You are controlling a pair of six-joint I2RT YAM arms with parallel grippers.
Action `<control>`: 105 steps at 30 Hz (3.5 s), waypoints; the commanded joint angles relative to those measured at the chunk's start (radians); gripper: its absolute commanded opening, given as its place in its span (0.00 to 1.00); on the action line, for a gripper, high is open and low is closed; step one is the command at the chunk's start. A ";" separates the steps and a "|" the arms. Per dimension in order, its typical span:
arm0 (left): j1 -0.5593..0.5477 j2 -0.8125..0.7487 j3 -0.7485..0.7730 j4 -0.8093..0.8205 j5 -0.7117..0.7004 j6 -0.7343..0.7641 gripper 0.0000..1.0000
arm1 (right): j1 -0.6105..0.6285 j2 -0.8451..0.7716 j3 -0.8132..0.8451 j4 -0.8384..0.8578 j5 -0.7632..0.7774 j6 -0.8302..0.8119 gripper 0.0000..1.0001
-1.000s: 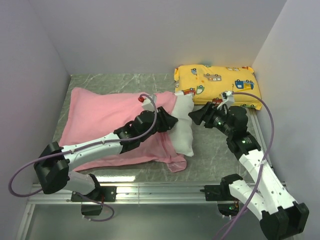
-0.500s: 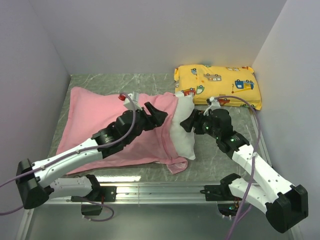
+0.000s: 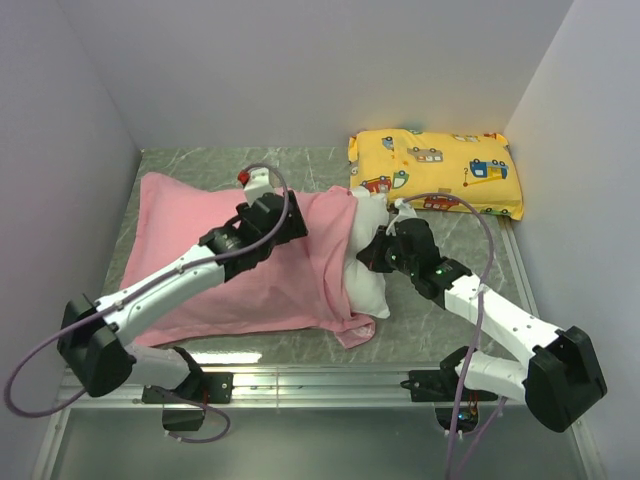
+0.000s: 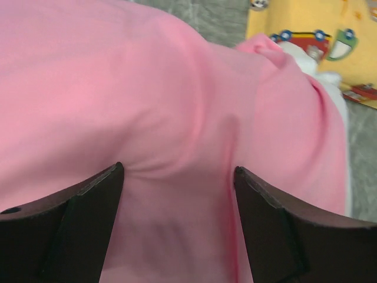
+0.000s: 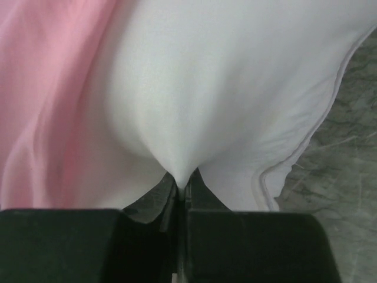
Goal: Remove the pillowcase from the pillow
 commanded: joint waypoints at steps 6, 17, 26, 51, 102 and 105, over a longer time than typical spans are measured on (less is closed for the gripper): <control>0.101 0.180 0.242 -0.020 0.082 0.191 0.81 | 0.008 -0.051 -0.069 0.000 0.090 0.018 0.00; 0.104 0.378 0.443 -0.141 0.159 0.290 0.56 | 0.008 -0.057 -0.010 -0.066 0.139 0.015 0.00; 0.188 0.452 0.556 -0.217 0.069 0.347 0.00 | 0.007 -0.132 0.025 -0.187 0.283 0.025 0.00; 0.354 0.125 0.340 -0.080 0.280 0.309 0.70 | -0.023 -0.297 0.100 -0.372 0.348 0.013 0.00; 0.600 -0.499 -0.261 -0.111 0.265 0.076 0.00 | -0.114 -0.281 0.309 -0.415 0.196 -0.148 0.47; 0.596 -0.524 -0.269 -0.106 0.282 0.077 0.01 | -0.012 -0.329 0.310 -0.388 0.245 -0.168 0.61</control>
